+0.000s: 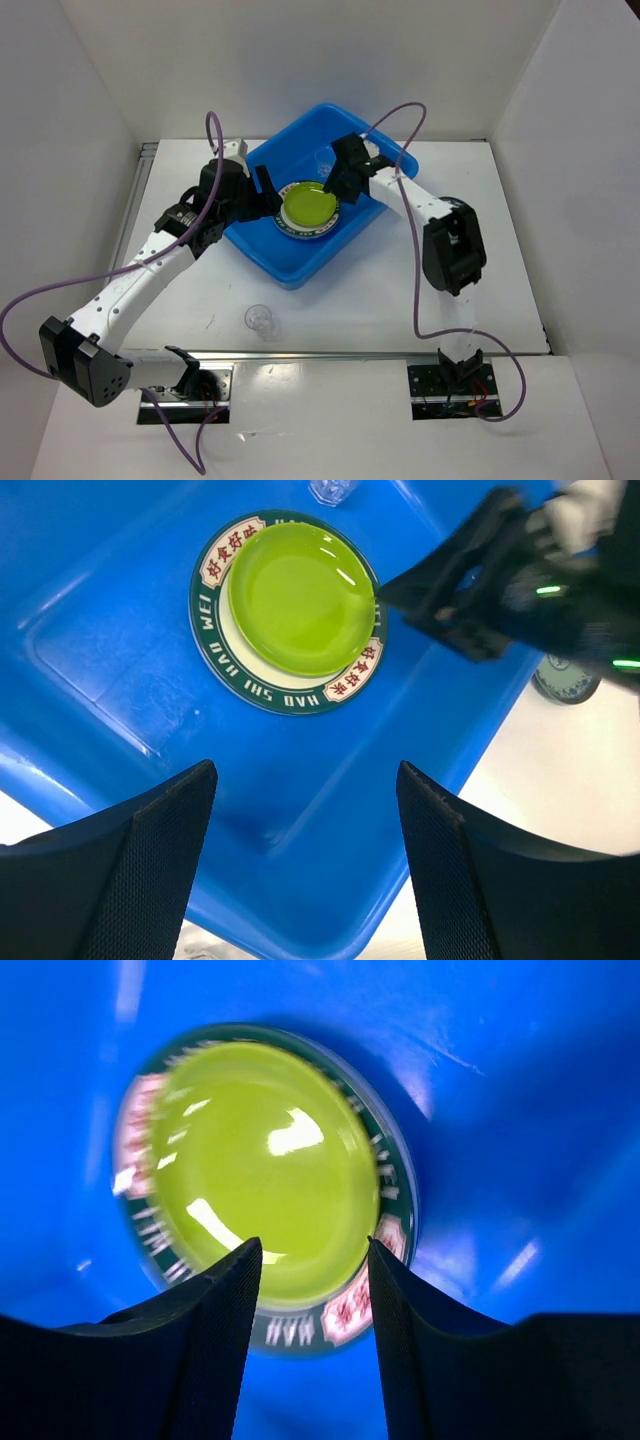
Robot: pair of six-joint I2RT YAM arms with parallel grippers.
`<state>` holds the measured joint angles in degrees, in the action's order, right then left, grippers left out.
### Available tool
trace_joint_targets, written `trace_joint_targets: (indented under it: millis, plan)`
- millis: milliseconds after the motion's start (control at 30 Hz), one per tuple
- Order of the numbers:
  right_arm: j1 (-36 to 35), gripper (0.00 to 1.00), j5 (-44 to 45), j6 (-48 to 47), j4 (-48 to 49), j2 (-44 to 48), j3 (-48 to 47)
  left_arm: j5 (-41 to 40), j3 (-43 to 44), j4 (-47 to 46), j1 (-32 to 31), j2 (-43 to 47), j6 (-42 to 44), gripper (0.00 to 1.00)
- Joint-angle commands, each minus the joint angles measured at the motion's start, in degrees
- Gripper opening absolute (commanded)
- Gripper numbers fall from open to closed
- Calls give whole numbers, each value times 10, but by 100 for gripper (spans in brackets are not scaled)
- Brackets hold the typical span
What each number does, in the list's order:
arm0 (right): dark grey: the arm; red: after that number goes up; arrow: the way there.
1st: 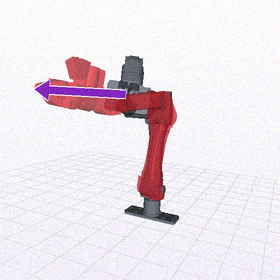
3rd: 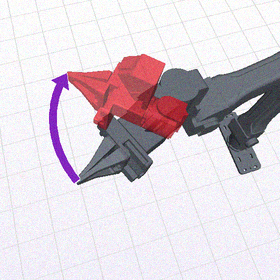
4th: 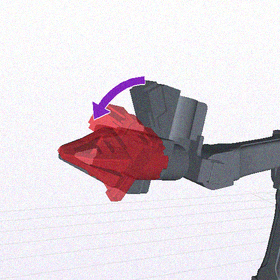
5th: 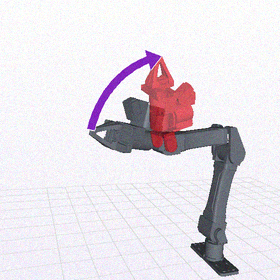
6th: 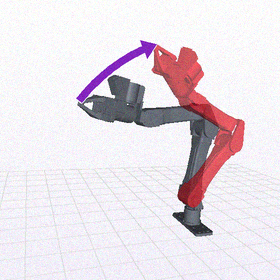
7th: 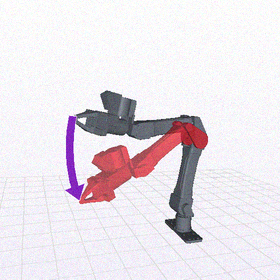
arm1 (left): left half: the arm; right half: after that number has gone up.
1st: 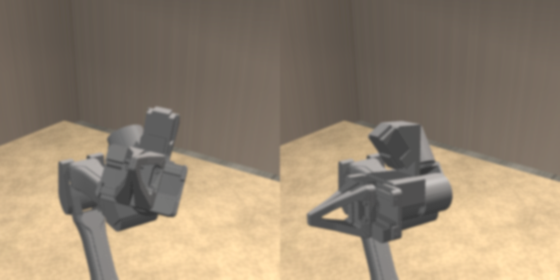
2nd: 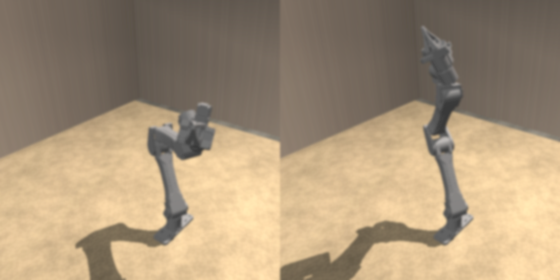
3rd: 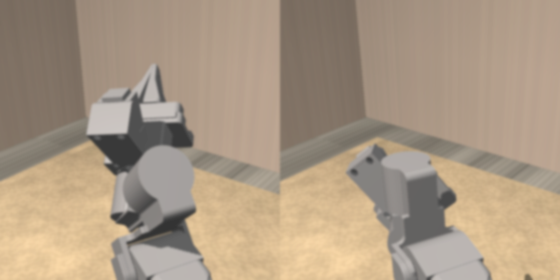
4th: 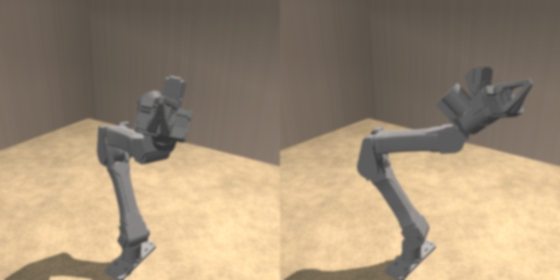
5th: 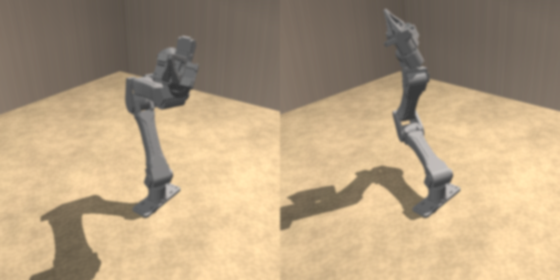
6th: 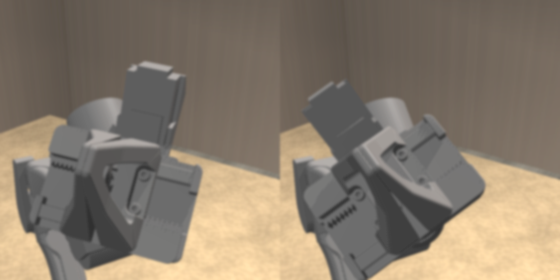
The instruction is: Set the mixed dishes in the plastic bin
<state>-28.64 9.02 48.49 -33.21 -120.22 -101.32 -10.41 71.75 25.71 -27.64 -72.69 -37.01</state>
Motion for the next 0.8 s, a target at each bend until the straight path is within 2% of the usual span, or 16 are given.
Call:
trace_joint_targets:
  millis: [0,100,233,267,400,500,567,767]
  plan:
    - [14,53,39,-47,-9,149,-43,-10,-1,-18,-2,7,20,80]
    - [76,53,49,-55,-21,231,-5,-15,-1,-18,-2,7,20,80]
    - [182,54,75,-68,-26,317,117,-10,-1,-23,-2,2,20,80]
    - [225,54,75,-68,-26,331,141,-10,-1,-23,-2,2,20,80]
    - [326,55,51,-54,-26,387,270,-5,-1,-23,-2,2,20,80]
    - [381,55,30,-45,-13,400,358,0,-1,-23,-2,2,20,80]
    - [397,55,24,-45,-7,400,395,7,-1,-23,-2,2,20,80]
    - [402,55,19,-24,13,352,407,12,-22,-29,-2,7,10,80]
